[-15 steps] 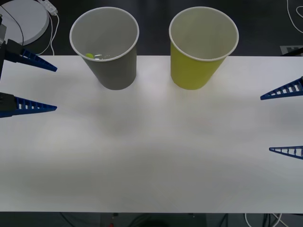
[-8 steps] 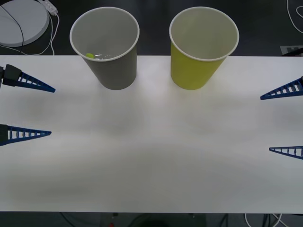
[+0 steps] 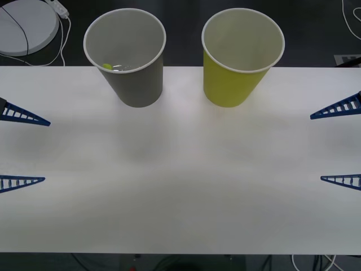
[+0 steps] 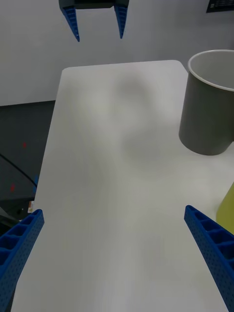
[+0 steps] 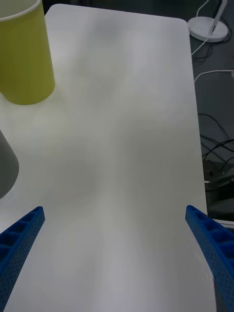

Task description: Put the can into the green bin and the plastic bottle into the gray bin

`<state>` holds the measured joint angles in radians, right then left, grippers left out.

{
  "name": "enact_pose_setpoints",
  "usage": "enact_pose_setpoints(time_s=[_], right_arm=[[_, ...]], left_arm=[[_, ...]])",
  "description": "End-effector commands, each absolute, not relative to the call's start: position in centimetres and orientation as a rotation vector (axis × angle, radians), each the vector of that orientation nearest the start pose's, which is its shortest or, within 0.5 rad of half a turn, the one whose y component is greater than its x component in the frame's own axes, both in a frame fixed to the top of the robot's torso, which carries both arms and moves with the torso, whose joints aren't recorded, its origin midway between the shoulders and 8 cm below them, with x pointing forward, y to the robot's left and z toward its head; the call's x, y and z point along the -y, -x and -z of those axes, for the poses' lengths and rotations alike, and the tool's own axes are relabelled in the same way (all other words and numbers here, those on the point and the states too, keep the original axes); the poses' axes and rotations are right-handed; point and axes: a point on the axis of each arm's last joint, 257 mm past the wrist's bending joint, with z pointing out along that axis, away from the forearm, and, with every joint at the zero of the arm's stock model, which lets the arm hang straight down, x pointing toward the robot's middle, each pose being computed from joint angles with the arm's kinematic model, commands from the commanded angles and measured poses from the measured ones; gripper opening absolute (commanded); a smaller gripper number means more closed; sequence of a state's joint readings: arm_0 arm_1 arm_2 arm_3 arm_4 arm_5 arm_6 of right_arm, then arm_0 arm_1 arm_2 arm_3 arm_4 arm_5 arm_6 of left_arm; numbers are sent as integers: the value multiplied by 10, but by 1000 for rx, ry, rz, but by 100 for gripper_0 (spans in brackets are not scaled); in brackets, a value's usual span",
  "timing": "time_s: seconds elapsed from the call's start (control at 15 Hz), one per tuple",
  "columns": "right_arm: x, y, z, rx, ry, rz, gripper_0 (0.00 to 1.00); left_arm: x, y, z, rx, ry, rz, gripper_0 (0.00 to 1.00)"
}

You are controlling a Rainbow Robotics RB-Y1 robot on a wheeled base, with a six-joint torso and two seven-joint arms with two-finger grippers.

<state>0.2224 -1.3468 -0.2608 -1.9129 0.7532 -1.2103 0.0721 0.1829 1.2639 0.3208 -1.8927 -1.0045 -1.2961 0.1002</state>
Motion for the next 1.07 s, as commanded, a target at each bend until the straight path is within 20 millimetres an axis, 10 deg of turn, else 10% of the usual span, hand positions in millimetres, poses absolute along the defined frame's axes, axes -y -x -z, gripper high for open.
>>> enact_pose_setpoints(time_s=[0.07, 1.07], right_arm=[[250, -315, 71, -1376, 1580, -546, 100], [250, -315, 71, -1376, 1580, -546, 100]], left_arm=[[-283, -327, 99, -1543, -1608, 441, 100], [-282, -319, 101, -1511, -1639, 457, 100]])
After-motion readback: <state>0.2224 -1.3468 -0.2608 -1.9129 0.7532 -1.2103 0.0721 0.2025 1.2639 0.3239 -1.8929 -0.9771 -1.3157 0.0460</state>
